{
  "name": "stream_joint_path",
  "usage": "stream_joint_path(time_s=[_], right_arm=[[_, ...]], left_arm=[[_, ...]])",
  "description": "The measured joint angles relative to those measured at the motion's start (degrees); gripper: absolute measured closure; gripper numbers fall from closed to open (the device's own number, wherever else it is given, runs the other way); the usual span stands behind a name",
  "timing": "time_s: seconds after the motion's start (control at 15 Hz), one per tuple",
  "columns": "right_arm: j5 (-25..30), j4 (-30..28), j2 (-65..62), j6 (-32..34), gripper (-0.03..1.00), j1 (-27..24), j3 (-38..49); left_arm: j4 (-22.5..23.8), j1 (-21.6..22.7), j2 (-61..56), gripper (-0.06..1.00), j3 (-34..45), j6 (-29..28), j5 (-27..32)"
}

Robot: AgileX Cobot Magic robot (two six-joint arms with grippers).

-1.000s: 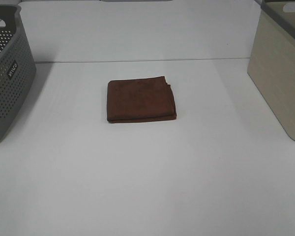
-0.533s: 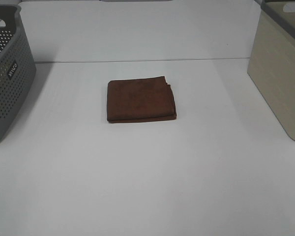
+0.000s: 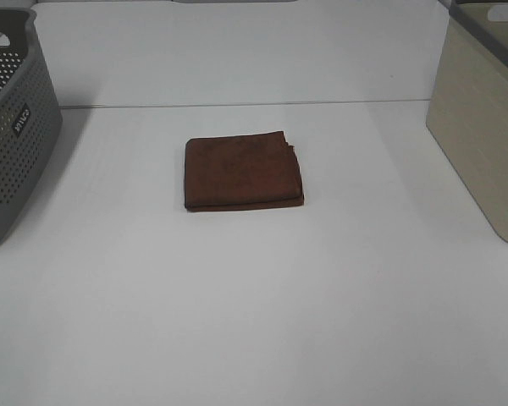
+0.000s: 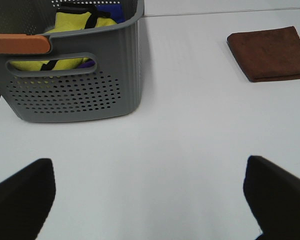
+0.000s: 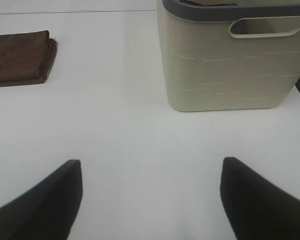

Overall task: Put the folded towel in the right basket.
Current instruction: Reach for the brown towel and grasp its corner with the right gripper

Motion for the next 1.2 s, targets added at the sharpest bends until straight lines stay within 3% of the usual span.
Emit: stream_joint_path(time_s=[1.2], right_arm=[[-0.1,0.0,0.0,0.0,0.24,0.0,0.0]], left_arm=[[0.0,0.0,0.0,-0.03,0.0,0.0,0.0]])
